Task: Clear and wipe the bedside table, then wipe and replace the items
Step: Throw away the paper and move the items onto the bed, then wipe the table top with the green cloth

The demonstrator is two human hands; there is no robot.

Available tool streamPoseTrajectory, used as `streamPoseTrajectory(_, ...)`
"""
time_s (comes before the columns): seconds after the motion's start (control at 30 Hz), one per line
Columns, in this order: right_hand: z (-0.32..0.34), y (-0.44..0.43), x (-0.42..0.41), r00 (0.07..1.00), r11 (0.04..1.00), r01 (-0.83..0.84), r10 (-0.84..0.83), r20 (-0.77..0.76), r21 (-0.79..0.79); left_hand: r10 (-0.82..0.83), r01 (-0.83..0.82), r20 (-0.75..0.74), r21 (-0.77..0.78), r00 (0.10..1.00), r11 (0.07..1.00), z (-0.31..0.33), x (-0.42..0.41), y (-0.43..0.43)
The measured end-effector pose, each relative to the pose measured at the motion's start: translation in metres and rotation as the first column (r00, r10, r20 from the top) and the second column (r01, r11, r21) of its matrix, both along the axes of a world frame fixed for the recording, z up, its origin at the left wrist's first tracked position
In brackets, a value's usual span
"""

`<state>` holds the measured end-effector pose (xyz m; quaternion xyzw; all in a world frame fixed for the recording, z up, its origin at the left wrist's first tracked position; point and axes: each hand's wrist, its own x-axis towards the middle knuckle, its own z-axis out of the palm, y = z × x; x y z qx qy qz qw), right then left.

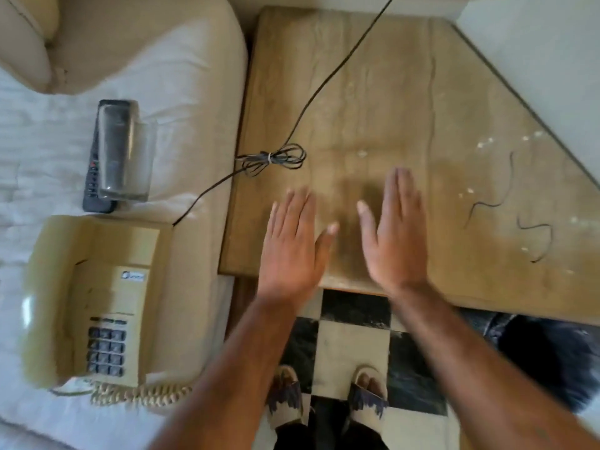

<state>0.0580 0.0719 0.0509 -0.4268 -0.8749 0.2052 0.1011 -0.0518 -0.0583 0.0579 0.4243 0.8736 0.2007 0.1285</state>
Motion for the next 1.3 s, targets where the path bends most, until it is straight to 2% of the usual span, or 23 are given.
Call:
streamPoseTrajectory(0.07, -0.006, 0.054, -0.009, 0.992, 0.997, 0.032, -0.041, 0.12, 0.073, -0.035, 0.031, -0.024, -0.125, 0.999, 0.992, -0.009, -0.026, 0.056)
streamPoseTrajectory(0.17, -0.029, 0.088, -0.014, 0.975, 0.996, -0.033, 0.013, 0.22, 0.088, -0.059, 0.033, -0.103, -0.243, 0.993, 0.969, -0.038, -0.056, 0.087)
streamPoseTrajectory(0.23, -0.036, 0.097, -0.016, 0.972, 0.994, -0.074, 0.054, 0.227, 0.083, -0.078, 0.04, -0.163, -0.228, 0.984, 0.973, -0.051, -0.063, 0.087)
streamPoseTrajectory(0.3, -0.037, 0.097, -0.016, 0.985, 0.991, -0.075, 0.056, 0.164, 0.11, -0.077, 0.037, -0.218, -0.185, 0.973, 0.982, -0.057, -0.065, 0.087)
streamPoseTrajectory(0.37, -0.029, 0.082, -0.004, 0.999, 0.998, -0.025, 0.023, 0.034, 0.06, -0.09, 0.049, -0.222, -0.184, 0.971, 0.982, -0.06, -0.063, 0.091)
streamPoseTrajectory(0.5, -0.009, -0.005, 0.053, 0.964, 0.973, -0.121, 0.068, -0.258, -0.195, -0.079, 0.032, -0.247, -0.19, 0.966, 0.981, -0.059, -0.065, 0.085)
streamPoseTrajectory(0.57, -0.009, -0.052, 0.087, 0.97, 0.924, -0.147, 0.065, -0.235, -0.353, -0.087, 0.038, -0.241, -0.203, 0.967, 0.978, -0.058, -0.063, 0.086)
streamPoseTrajectory(0.63, -0.025, -0.083, 0.106, 0.998, 0.793, -0.02, -0.021, -0.06, -0.609, -0.087, 0.033, -0.248, -0.214, 0.965, 0.976, -0.057, -0.063, 0.088)
streamPoseTrajectory(0.7, -0.045, -0.093, 0.104, 0.972, 0.572, 0.217, -0.201, 0.121, -0.791, -0.084, 0.033, -0.236, -0.212, 0.968, 0.977, -0.057, -0.064, 0.088)
streamPoseTrajectory(0.77, -0.067, -0.091, 0.085, 0.9, 0.396, 0.351, -0.392, 0.19, -0.849, -0.085, 0.034, -0.236, -0.21, 0.968, 0.977, -0.056, -0.064, 0.087)
streamPoseTrajectory(0.83, -0.089, -0.088, 0.058, 0.841, 0.277, 0.367, -0.507, 0.189, -0.888, -0.087, 0.037, -0.233, -0.213, 0.969, 0.976, -0.056, -0.064, 0.087)
streamPoseTrajectory(0.87, -0.097, -0.087, 0.046, 0.794, 0.184, 0.377, -0.569, 0.214, -0.908, -0.086, 0.036, -0.233, -0.212, 0.969, 0.977, -0.055, -0.064, 0.087)
streamPoseTrajectory(0.93, -0.111, -0.085, 0.028, 0.628, -0.045, 0.385, -0.72, 0.297, -0.922, -0.084, 0.032, -0.234, -0.216, 0.969, 0.976, -0.055, -0.064, 0.088)
streamPoseTrajectory(0.97, -0.116, -0.086, 0.024, 0.575, -0.093, 0.396, -0.75, 0.325, -0.914, -0.082, 0.03, -0.235, -0.217, 0.969, 0.976, -0.055, -0.064, 0.088)
streamPoseTrajectory(1.17, -0.121, -0.113, 0.044, 0.608, -0.035, 0.491, -0.702, 0.371, -0.871, -0.074, 0.026, -0.23, -0.204, 0.97, 0.979, -0.058, -0.064, 0.086)
streamPoseTrajectory(1.3, -0.108, -0.157, 0.077, 0.525, -0.12, 0.479, -0.755, 0.394, -0.869, -0.075, 0.024, -0.24, -0.206, 0.968, 0.978, -0.059, -0.064, 0.087)
